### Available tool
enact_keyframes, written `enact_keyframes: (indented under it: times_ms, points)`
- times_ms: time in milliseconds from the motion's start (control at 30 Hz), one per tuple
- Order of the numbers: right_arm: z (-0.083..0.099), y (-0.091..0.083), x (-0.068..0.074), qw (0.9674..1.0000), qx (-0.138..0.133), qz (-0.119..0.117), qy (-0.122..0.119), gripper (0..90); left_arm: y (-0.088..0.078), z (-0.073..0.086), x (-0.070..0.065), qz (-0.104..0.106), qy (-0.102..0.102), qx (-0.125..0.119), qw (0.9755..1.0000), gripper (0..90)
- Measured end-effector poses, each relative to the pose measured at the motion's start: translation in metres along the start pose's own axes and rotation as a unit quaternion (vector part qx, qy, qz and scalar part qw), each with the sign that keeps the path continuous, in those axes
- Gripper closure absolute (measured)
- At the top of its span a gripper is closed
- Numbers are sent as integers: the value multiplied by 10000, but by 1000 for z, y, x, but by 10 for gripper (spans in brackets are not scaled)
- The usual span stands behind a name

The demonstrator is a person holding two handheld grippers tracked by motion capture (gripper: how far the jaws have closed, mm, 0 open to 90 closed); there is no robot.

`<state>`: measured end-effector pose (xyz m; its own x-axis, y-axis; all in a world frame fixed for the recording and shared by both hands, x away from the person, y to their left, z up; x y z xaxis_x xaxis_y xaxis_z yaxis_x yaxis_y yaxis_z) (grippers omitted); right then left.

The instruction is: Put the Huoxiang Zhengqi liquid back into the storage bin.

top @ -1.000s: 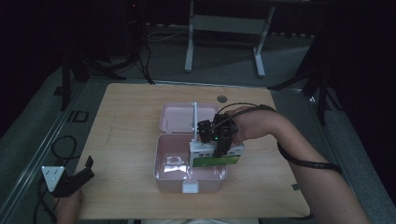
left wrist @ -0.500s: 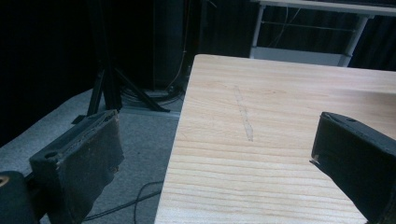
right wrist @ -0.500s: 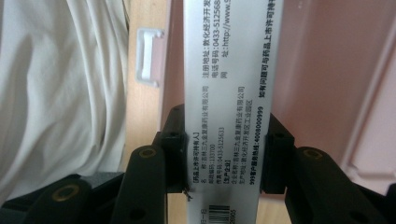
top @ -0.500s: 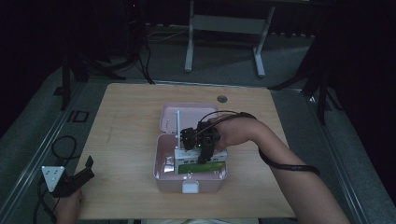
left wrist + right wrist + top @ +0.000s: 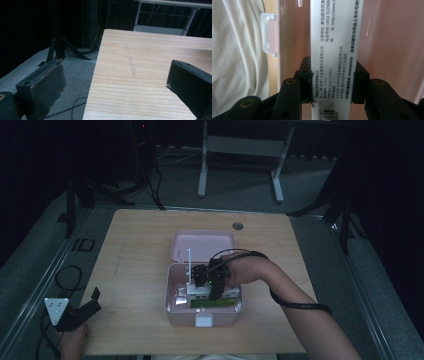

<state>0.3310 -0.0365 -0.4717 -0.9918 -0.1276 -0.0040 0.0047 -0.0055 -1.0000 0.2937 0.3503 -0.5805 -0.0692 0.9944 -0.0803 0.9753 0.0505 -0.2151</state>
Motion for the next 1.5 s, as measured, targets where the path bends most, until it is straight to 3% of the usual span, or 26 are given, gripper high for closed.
enact_keyframes:
  times_ms: [433,600,867,1067,1200,1333,1500]
  points:
    - [2,40,4,9994,109,-322,111,616,0,0,0,7,4,13,10000,21]
    - [0,51,6,9992,55,-373,127,615,0,0,0,9,16,21,10000,21]
    - [3,68,6,9986,184,-435,233,615,0,0,0,11,17,21,10000,21]
    - [4,68,6,9985,81,-468,289,612,0,0,0,11,14,24,10000,22]
    - [4,65,9,9980,101,-578,228,548,0,0,0,5,23,26,10000,21]
    - [5,59,7,9982,39,-530,261,493,0,0,0,8,22,30,10000,21]
    - [14,34,3,9985,-177,-380,353,431,0,0,0,8,27,31,10000,21]
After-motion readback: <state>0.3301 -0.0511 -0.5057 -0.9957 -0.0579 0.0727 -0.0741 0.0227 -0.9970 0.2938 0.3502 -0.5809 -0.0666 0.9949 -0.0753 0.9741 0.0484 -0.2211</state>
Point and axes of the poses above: each handheld gripper's, and its own axes: y roughly forward along the jaws, z roughly out of its underside, x roughly to its left, the point moved 8 cm from there along y, roughly forward along the jaws, and after that the axes turned 2 degrees about z, right-handed, at the moved point
